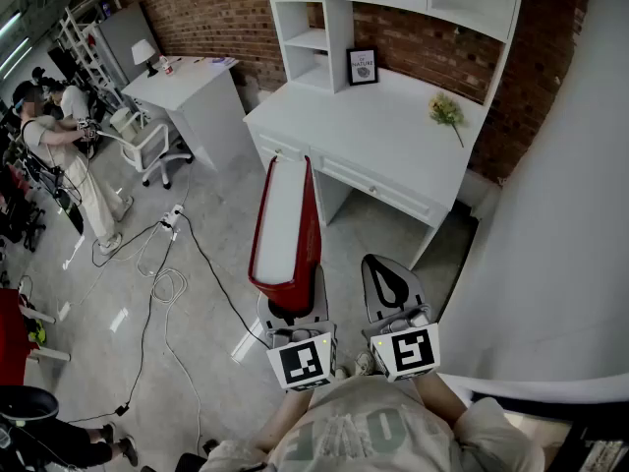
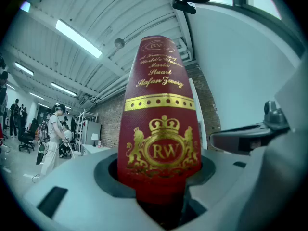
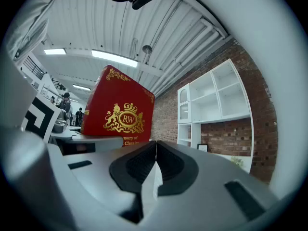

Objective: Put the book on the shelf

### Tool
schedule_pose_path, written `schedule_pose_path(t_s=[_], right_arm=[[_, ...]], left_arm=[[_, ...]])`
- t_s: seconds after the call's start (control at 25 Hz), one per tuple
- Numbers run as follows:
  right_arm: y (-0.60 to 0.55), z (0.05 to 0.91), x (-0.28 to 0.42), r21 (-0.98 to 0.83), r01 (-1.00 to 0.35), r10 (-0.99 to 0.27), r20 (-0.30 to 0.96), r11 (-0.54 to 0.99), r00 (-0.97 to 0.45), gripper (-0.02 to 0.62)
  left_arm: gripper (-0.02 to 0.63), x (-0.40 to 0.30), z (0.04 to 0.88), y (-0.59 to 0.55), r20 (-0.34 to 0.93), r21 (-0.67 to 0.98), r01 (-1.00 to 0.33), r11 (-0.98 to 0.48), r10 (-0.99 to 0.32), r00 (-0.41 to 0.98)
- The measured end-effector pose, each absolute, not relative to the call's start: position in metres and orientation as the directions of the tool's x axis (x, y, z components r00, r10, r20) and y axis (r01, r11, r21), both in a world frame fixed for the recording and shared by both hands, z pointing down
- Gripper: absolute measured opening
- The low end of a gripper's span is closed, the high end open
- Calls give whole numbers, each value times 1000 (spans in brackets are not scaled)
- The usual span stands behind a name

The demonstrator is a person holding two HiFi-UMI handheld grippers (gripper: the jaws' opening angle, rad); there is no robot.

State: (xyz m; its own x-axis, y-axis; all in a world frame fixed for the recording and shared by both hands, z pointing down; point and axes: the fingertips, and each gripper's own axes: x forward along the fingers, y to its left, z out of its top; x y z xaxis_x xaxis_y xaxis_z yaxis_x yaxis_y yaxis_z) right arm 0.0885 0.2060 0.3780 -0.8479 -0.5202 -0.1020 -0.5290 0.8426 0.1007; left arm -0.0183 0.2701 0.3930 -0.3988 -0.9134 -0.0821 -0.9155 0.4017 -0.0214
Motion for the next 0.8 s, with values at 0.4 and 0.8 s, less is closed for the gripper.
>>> schedule_pose_path(t_s=[0.4, 0.8], right_arm=[[191, 379, 100, 49, -537, -530, -107, 842, -841, 17], [167, 383, 119, 43, -560, -552, -123, 827, -825, 17]], left_arm=[[250, -6, 392, 258, -74, -7, -923, 384, -921, -383], [250, -4, 398, 236, -65, 10, -919, 394, -917, -394]])
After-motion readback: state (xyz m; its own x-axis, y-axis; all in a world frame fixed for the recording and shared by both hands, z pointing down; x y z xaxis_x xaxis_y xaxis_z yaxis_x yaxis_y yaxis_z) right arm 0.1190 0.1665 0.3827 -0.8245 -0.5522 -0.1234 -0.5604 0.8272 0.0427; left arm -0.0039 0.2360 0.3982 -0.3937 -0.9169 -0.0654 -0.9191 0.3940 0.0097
